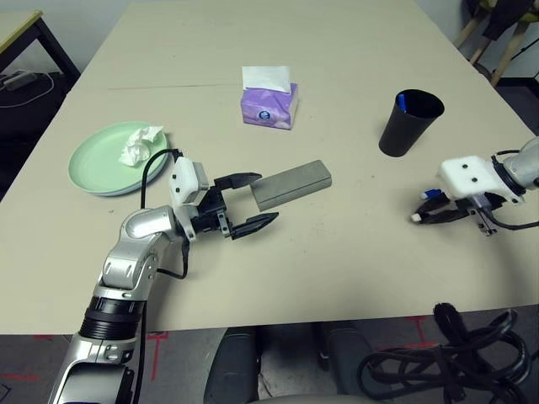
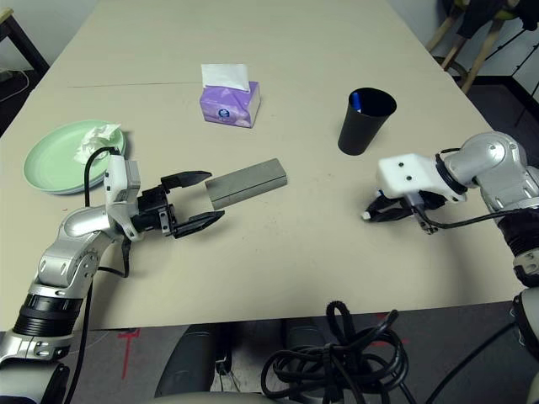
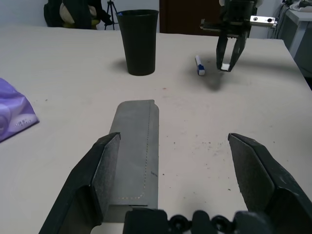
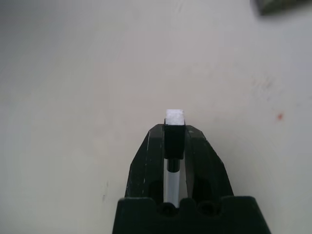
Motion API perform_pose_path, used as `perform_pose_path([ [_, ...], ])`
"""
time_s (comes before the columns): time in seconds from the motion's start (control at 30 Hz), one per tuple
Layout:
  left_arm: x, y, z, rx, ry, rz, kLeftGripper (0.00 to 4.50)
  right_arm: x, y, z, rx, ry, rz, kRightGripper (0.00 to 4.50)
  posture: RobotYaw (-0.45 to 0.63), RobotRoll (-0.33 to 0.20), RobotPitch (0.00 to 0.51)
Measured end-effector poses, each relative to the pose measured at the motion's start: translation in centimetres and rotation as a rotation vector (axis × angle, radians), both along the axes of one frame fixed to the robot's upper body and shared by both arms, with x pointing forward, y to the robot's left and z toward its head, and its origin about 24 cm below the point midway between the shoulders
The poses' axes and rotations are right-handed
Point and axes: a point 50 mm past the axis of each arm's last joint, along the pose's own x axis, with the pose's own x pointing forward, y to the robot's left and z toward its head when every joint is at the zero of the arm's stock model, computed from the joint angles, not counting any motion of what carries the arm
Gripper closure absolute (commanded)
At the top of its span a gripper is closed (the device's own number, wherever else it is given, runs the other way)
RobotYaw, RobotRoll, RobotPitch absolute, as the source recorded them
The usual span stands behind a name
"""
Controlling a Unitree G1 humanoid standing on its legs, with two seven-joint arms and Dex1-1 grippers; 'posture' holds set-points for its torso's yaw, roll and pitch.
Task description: Organize and tidy the items on the table.
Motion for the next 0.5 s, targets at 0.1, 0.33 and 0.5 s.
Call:
perform_pose_path([
  [0.1,0.2,-0.1,0.4,0.000,-0.023,-0.005,0.00,0.3,1.0,0.9,0.130,-0.024,-0.052,4.09,0.03,0.000,0.134],
  [0.33,0.4,0.3,-0.5,0.014,-0.011,-0.032,0.00,1.3,3.6,1.2,0.445,-0.189,-0.169,4.09,0.01,0.000,0.129],
  [0.5,0.5,0.4,-1.0,0.034,-0.003,-0.041,0.00,1.1,5.1,0.3,0.645,-0.213,-0.266,4.09,0.00,0.000,0.126],
])
